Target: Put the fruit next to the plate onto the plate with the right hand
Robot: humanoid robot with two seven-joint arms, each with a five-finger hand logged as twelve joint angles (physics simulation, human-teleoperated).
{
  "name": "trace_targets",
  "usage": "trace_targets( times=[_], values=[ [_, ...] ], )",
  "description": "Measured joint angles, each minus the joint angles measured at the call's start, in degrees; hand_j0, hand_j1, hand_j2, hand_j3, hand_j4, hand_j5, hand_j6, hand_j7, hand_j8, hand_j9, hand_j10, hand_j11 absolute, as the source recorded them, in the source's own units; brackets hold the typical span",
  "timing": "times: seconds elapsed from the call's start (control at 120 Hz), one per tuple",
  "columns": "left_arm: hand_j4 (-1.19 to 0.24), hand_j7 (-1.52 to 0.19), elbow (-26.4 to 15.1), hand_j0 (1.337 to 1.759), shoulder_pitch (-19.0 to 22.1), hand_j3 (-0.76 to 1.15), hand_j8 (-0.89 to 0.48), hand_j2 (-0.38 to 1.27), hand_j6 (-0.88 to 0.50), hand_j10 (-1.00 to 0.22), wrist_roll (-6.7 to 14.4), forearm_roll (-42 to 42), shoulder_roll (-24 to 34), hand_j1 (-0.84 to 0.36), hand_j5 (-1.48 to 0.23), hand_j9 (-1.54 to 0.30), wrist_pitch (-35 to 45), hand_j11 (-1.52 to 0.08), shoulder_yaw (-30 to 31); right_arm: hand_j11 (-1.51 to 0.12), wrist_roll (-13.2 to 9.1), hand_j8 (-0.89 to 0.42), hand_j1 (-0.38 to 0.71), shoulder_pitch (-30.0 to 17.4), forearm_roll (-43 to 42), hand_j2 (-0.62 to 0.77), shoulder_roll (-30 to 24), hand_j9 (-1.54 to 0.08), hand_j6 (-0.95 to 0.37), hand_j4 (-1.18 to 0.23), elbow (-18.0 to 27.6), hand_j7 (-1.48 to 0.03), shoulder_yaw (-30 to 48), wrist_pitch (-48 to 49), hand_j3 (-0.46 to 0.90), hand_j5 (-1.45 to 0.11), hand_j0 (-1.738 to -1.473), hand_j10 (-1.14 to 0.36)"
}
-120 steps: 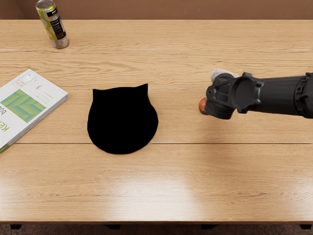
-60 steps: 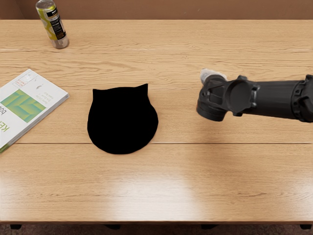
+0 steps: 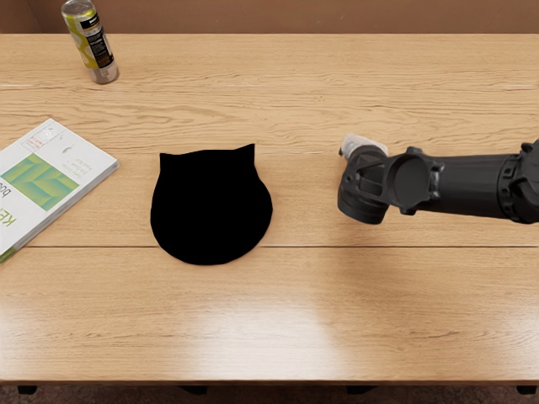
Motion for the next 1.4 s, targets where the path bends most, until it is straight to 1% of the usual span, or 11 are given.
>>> trace_targets(
  times=[0.283,0.417,0.583,0.617,0.625,0.692,0.7,0.708,0.733,0.842,1.4],
  values=[
    [-0.02,-0.02,0.0,1.658,0.0,0.00,-0.02,0.00,-0.02,-0.01,0.0,0.0,0.0,0.33,-0.02,-0.02,0.0,-0.02,0.0,-0.61,0.0,-0.47,0.20,-0.1,-0.1,-0.07,0.0,-0.62,-0.47,-0.47,0.1,-0.61,0.2,0.3,0.00,-0.62,-1.657,-0.47],
    [-0.02,-0.02,0.0,1.658,0.0,0.00,-0.02,0.00,-0.02,-0.02,0.0,0.0,0.0,0.33,-0.02,-0.02,0.0,-0.02,0.0,-0.72,-0.1,-0.41,0.24,-0.2,-0.2,-0.03,0.0,-0.72,-0.51,-0.54,0.1,-0.71,0.3,0.5,0.00,-0.72,-1.654,-0.54],
    [-0.02,-0.02,0.0,1.658,0.0,0.00,-0.02,0.00,-0.02,-0.02,0.0,0.0,0.0,0.33,-0.02,-0.02,0.0,-0.02,0.0,-0.88,0.0,-0.41,0.29,-0.4,-0.4,0.15,0.0,-0.87,-0.50,-0.69,0.0,-0.87,0.3,0.8,0.00,-0.85,-1.650,-0.56],
    [-0.02,-0.02,0.0,1.658,0.0,0.00,-0.02,0.00,-0.02,-0.02,0.0,0.0,0.0,0.33,-0.02,-0.02,0.0,-0.02,0.0,-0.92,0.0,-0.41,0.28,-0.5,-0.3,0.17,0.0,-0.91,-0.51,-0.72,0.1,-0.91,0.3,0.9,0.00,-0.89,-1.649,-0.56],
    [-0.02,-0.02,0.0,1.658,0.0,0.00,-0.02,0.00,-0.02,-0.02,0.0,0.0,0.0,0.33,-0.02,-0.02,0.0,-0.02,0.0,-0.93,0.0,-0.41,0.28,-0.5,-0.3,0.18,0.0,-0.92,-0.51,-0.73,0.1,-0.92,0.4,0.9,0.10,-0.89,-1.646,-0.57],
    [-0.02,-0.02,0.0,1.658,0.0,0.00,-0.02,0.00,-0.02,-0.02,0.0,0.0,0.0,0.33,-0.02,-0.02,0.0,-0.02,0.0,-0.99,-0.1,-0.42,0.27,-0.5,-0.3,0.23,0.0,-0.98,-0.53,-0.78,0.2,-0.98,0.8,1.0,-0.06,-0.95,-1.672,-0.57],
    [-0.02,-0.02,0.0,1.658,0.0,0.00,-0.02,0.00,-0.02,-0.02,0.0,0.0,0.0,0.33,-0.02,-0.02,0.0,-0.02,0.0,-1.00,-0.1,-0.42,0.27,-0.5,-0.3,0.23,0.0,-0.98,-0.53,-0.78,0.2,-0.99,0.9,1.0,-0.06,-0.95,-1.670,-0.57],
    [-0.02,-0.02,0.0,1.658,0.0,0.00,-0.02,0.00,-0.02,-0.02,0.0,0.0,0.0,0.33,-0.02,-0.02,0.0,-0.02,0.0,-1.00,-0.1,-0.42,0.27,-0.5,-0.2,0.21,0.0,-0.98,-0.53,-0.79,0.2,-0.99,1.0,0.9,0.15,-0.96,-1.628,-0.58],
    [-0.02,-0.02,0.0,1.658,0.0,0.00,-0.02,0.00,-0.02,-0.02,0.0,0.0,0.0,0.33,-0.02,-0.02,0.0,-0.02,0.0,-1.03,-0.1,-0.44,0.27,-0.5,-0.2,0.26,0.0,-1.01,-0.55,-0.80,0.3,-1.01,1.5,1.0,0.00,-0.97,-1.642,-0.59],
    [-0.02,-0.02,0.0,1.658,0.0,0.00,-0.02,0.00,-0.02,-0.02,0.0,0.0,0.0,0.33,-0.02,-0.02,0.0,-0.02,0.0,-1.09,-0.1,-0.43,0.28,0.1,0.2,0.33,0.0,-1.07,-0.55,-0.83,1.1,-1.06,3.0,0.9,0.00,-1.04,-1.644,-0.59],
    [-0.01,-0.02,0.0,1.658,0.3,0.00,-0.02,0.00,-0.02,-0.01,0.0,0.0,0.0,0.33,-0.02,-0.02,0.0,-0.02,-0.1,-1.21,0.1,-0.39,0.25,6.9,0.7,0.32,0.0,-1.17,-0.52,-0.84,3.9,-1.13,11.8,0.9,0.00,-1.18,-1.648,-0.54]
  ],
)
